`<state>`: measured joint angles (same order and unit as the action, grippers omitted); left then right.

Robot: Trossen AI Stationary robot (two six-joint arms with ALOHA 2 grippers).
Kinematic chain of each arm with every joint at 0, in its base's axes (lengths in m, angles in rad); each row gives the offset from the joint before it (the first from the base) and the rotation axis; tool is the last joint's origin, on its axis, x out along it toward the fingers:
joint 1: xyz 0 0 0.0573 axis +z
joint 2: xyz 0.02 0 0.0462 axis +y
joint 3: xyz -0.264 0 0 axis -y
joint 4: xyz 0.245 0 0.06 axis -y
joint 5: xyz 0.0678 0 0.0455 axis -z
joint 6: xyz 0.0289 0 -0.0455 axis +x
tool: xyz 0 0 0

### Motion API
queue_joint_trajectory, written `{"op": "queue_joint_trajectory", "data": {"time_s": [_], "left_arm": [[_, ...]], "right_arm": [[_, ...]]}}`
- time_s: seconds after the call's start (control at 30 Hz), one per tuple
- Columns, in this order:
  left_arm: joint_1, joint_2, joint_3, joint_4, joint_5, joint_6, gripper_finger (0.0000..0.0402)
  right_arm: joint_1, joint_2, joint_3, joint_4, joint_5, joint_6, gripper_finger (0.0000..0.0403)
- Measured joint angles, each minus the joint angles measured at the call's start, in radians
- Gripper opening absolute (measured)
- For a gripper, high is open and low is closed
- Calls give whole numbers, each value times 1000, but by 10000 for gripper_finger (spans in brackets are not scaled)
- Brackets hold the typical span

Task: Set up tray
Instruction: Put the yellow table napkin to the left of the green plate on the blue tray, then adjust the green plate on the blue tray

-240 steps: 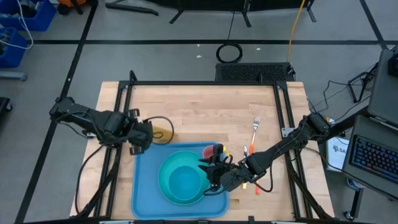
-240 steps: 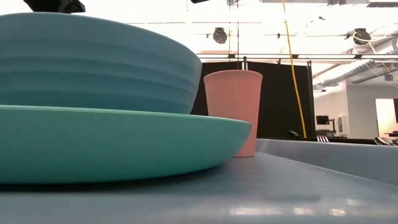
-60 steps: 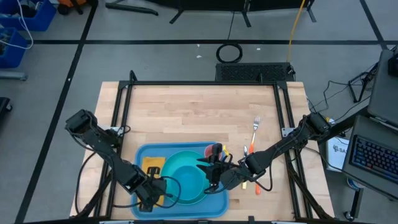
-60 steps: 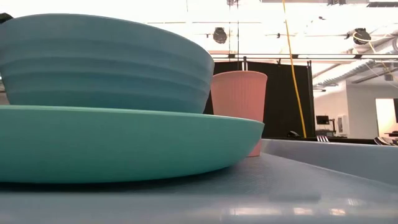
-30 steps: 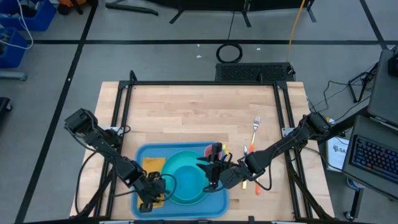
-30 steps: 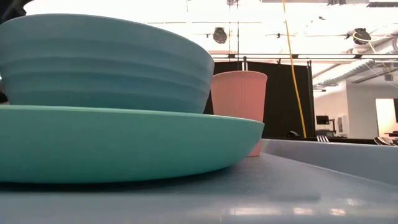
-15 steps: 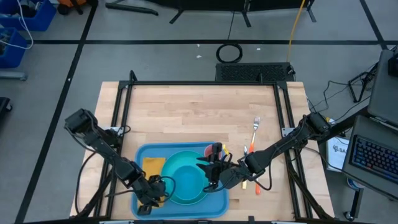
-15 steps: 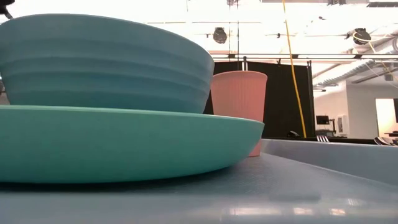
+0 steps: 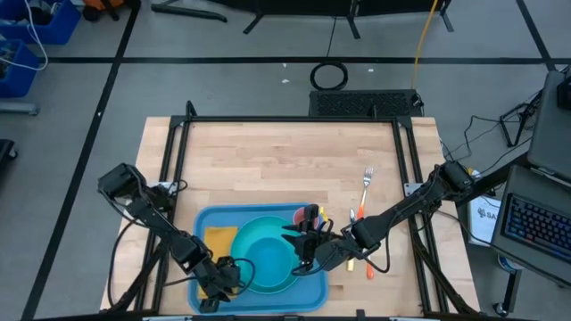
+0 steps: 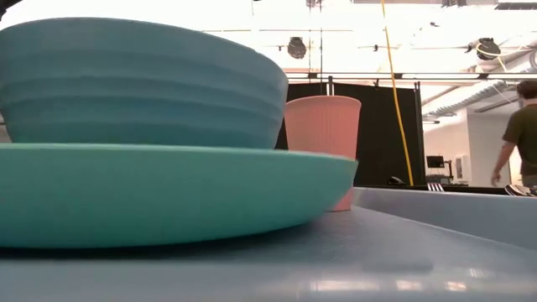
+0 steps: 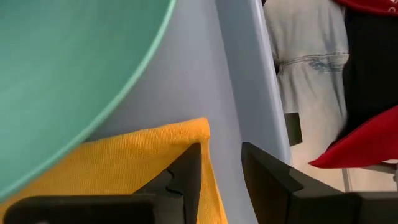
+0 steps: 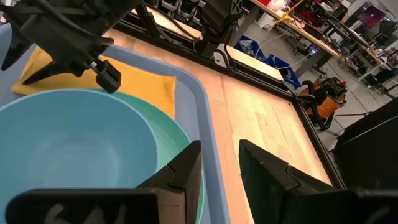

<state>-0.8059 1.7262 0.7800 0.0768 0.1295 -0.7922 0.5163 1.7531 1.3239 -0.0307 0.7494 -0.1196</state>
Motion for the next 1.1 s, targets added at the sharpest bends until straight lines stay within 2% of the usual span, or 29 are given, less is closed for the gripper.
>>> {"op": "queue_joint_trajectory", "data": {"time_s": [0.23, 0.67, 0.9, 1.1], "left_arm": [[0, 12, 2, 5, 1, -18, 120], [-13, -142, -1, -87, -100, 6, 120], [-14, -176, -1, -287, -266, -18, 120], [-31, -175, -2, -331, -451, -20, 120]], "right_arm": [[0, 0, 0, 0, 0, 0, 100], [0, 0, 0, -2, 0, 0, 100], [4, 0, 0, -11, -8, 24, 100], [14, 0, 0, -24, -126, 122, 100]]}}
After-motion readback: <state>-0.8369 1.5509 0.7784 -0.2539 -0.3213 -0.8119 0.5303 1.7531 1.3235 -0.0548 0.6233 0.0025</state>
